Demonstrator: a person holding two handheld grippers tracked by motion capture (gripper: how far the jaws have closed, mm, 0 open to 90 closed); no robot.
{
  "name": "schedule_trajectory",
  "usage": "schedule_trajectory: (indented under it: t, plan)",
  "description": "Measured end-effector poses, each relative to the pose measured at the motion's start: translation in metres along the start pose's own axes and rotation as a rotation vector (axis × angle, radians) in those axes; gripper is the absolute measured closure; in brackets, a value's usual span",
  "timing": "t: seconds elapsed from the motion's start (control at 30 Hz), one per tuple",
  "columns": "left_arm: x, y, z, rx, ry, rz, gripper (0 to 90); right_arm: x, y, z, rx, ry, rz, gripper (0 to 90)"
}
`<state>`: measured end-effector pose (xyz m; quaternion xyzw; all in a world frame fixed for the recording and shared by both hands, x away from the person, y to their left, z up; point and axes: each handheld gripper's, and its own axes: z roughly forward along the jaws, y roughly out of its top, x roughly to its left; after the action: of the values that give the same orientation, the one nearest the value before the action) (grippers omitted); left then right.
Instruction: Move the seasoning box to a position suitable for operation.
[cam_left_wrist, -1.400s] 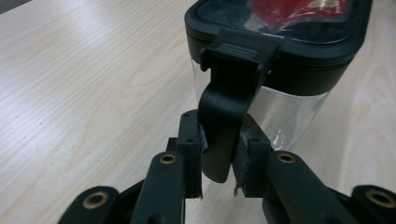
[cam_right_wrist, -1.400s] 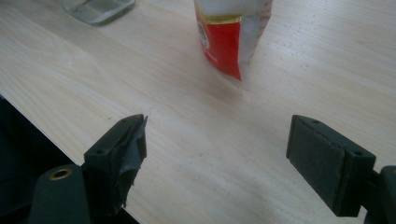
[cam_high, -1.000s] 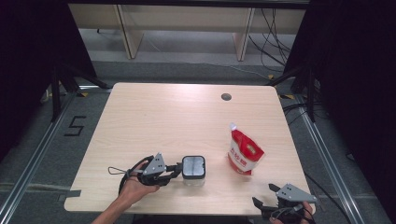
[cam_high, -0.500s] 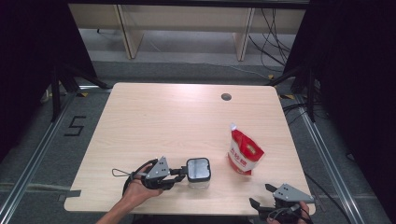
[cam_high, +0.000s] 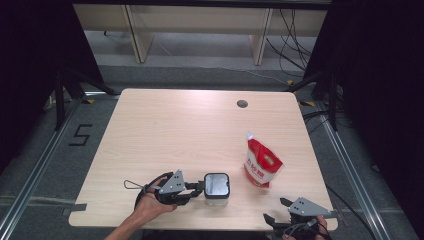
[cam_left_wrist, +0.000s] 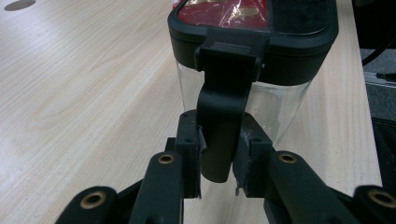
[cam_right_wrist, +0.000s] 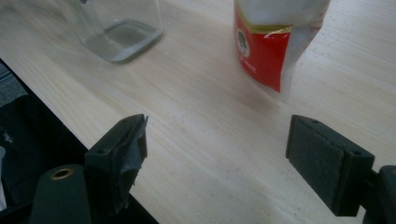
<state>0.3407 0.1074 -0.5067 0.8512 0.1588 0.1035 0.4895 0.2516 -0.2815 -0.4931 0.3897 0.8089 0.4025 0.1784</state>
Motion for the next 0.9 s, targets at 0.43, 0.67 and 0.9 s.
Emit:
schedule_trajectory:
  t: [0.43,0.67,0.9]
  plan:
    - [-0.001,-0.001,0.0,-0.012,-0.03,0.017,73.0,0.005,0.001,0.003,0.014,0.016,0.023,21.5]
    - [-0.002,0.0,0.001,0.021,-0.001,0.019,56.7,0.004,0.001,0.003,0.015,0.023,0.014,21.5]
    - [0.003,0.008,-0.014,-0.026,0.019,-0.094,35.0,0.003,0.0,0.002,0.007,0.016,0.009,21.3]
